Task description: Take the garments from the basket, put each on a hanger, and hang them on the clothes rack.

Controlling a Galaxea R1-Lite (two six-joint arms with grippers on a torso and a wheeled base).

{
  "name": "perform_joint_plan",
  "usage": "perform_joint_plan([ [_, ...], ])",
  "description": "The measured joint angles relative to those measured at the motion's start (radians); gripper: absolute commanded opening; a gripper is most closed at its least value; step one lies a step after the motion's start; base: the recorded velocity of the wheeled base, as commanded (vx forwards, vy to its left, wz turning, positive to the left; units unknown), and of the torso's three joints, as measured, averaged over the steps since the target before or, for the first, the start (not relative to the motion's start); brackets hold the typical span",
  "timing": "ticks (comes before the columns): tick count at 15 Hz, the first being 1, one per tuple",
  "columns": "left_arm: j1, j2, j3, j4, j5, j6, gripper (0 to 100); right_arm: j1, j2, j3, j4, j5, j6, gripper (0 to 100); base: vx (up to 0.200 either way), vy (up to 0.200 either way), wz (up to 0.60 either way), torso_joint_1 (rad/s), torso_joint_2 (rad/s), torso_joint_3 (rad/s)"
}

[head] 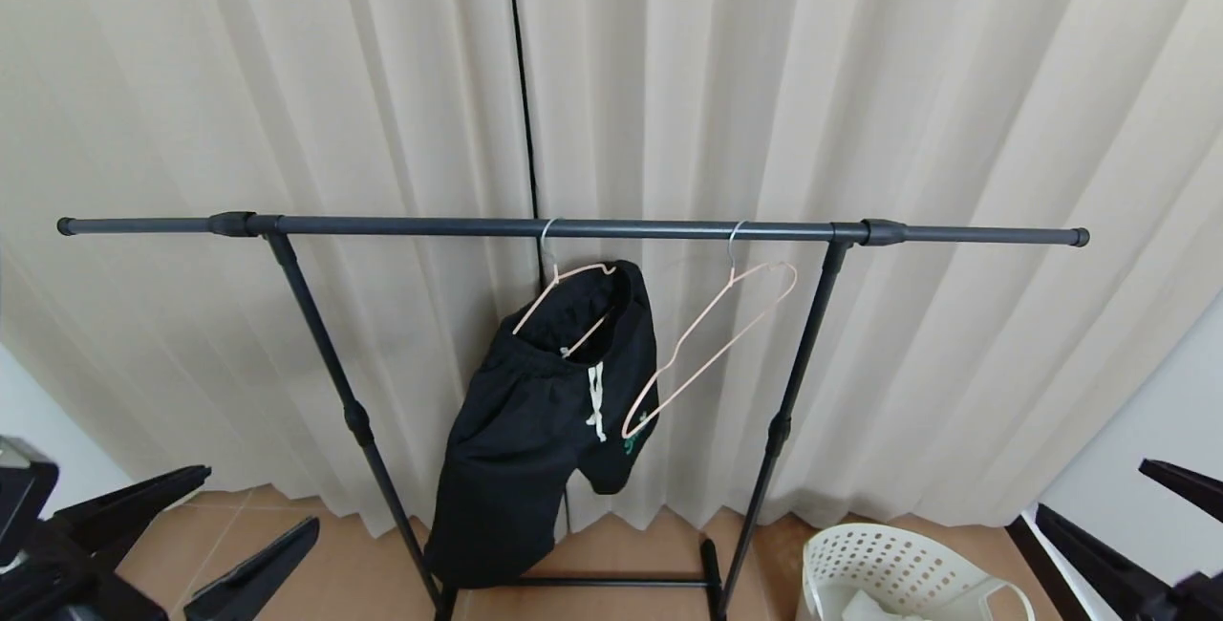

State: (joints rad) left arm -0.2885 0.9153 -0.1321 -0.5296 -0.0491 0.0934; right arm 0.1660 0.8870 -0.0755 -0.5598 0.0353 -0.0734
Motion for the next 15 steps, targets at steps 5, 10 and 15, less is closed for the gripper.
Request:
perform_joint_plan([
  [5, 0.028, -0.267, 0.123, 0.164, 0.000, 0.000, 100, -0.003, -0.453, 0.056, 0.431, -0.010, 0.000, 100, 0.000, 0.000, 0.00, 0.000, 0.00, 0.000],
  [10, 0.046, -0.561, 0.131, 0.465, 0.000, 0.000, 100, -0.011, -0.742, 0.060, 0.601, -0.013, 0.003, 100, 0.000, 0.000, 0.00, 0.000, 0.00, 0.000],
  [15, 0.148, -0.760, 0.132, 0.510, 0.000, 0.000, 100, -0.047, -0.793, 0.062, 0.598, -0.050, 0.001, 100, 0.000, 0.000, 0.00, 0.000, 0.00, 0.000],
])
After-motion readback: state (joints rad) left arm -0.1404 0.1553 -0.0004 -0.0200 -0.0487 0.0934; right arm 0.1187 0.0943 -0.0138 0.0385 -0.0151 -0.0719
